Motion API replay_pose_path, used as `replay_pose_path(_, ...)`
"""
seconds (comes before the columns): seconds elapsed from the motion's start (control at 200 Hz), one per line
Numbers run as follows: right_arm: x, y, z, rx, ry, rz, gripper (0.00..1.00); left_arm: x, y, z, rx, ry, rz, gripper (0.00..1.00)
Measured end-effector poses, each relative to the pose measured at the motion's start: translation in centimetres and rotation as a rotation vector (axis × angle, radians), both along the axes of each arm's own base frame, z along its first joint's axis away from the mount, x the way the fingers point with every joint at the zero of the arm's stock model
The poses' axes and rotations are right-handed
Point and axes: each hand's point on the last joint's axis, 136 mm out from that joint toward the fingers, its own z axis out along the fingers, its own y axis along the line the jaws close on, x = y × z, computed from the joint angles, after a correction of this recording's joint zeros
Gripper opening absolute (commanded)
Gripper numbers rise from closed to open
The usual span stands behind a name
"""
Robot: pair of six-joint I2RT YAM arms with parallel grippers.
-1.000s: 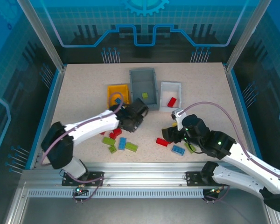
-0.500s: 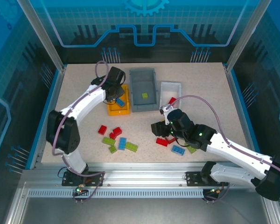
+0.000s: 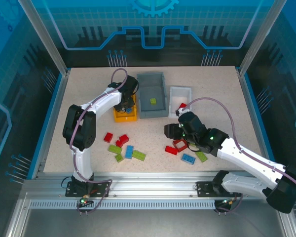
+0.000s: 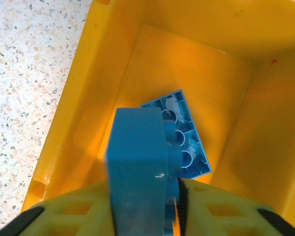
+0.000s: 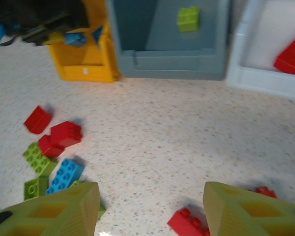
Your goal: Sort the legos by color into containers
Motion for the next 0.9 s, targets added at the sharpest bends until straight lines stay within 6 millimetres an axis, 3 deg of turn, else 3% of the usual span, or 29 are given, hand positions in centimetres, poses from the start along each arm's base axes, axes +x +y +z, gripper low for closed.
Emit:
replay_pose_path(0.11,0.1,-1.6,-1.3,-0.005,0.074,-0.091,0.59,-0.1,0.1,0.0,0.004,0.003,-0.002,0.52)
replay_pose_path(0.335,-0.7,-4.0,-3.1,-0.02,0.186,-0.23,0.58,-0.4,0.0,0.8,0.0,-0.006,-0.004,0.55)
replay_pose_path(0.435,-1.4,-4.9,-4.4,-0.034,0.259,-0.298,0.55,-0.8,-0.4,3.3,-0.022,-0.061,-0.017,0.56)
replay_pose_path(0.54,-1.9,-4.8,-5.5,-0.037,0.315,-0.337,0.54,-2.1,-2.2,8.2,-0.068,-0.184,-0.075,0.59)
replay_pose_path(0.64,-2.8,-3.5,-6.5,-0.097,0.349,-0.284,0.55,-4.9,-5.3,13.3,-0.136,-0.328,-0.199,0.6)
replay_pose_path(0.72,-3.2,-1.2,-6.9,-0.181,0.338,-0.154,0.53,-8.5,-7.9,16.7,-0.224,-0.428,-0.319,0.62)
replay_pose_path(0.795,-3.3,0.8,-7.2,-0.265,0.317,-0.015,0.51,-11.9,-9.0,17.9,-0.302,-0.479,-0.405,0.63)
replay_pose_path(0.9,-3.3,1.8,-8.3,-0.372,0.309,0.154,0.51,-16.7,-8.7,17.6,-0.411,-0.521,-0.481,0.66)
